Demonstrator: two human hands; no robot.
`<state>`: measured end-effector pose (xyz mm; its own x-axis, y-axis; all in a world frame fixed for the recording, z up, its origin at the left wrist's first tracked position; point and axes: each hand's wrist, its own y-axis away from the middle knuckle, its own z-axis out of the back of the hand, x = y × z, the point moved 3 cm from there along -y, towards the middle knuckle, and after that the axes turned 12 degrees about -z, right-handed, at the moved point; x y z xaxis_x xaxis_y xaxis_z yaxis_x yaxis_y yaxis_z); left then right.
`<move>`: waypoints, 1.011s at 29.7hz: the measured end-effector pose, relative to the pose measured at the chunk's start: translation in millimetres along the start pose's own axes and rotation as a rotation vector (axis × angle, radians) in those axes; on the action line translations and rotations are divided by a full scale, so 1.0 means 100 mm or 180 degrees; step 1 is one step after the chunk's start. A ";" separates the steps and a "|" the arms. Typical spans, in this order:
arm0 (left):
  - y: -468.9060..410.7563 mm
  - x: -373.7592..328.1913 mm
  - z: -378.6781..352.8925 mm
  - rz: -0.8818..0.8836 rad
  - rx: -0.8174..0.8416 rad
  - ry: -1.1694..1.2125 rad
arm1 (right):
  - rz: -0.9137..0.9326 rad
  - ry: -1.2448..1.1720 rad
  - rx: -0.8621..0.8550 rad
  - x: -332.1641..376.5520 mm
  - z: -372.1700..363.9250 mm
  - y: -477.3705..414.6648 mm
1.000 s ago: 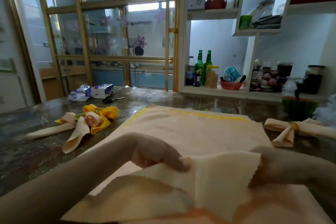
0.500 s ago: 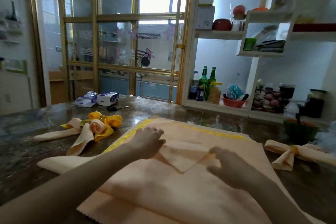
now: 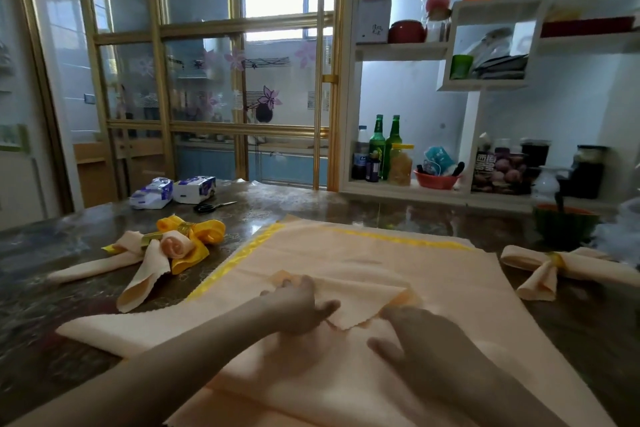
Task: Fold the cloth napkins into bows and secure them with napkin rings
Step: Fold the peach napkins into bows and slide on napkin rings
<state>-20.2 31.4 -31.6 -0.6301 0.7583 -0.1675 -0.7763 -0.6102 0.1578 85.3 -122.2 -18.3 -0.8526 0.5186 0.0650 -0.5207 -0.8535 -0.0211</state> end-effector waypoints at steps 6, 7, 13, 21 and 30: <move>-0.23 -0.18 0.13 -0.0327 -0.0633 0.1921 | -0.0066 -0.0121 0.0054 0.02 -0.13 -0.13; -0.29 -0.20 0.16 -0.0433 -0.0791 0.2525 | -0.0072 -0.0116 0.0009 0.01 -0.12 -0.15; -0.51 -0.05 0.00 -0.0237 -0.0915 0.1641 | -0.0134 -0.0179 0.0141 -0.02 -0.18 -0.33; -0.48 0.27 -0.01 -0.0145 -0.0591 0.0071 | -0.0111 -0.0115 0.0636 -0.11 -0.38 -0.26; -0.36 0.62 0.04 0.0131 -0.0833 -0.0402 | -0.0340 -0.0148 0.0558 -0.17 -0.35 -0.38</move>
<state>-30.9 101.5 -43.8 -0.6668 0.7441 -0.0410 -0.7385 -0.6671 -0.0974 118.5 -96.9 -53.1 -0.7878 0.6071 0.1038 -0.5889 -0.7918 0.1620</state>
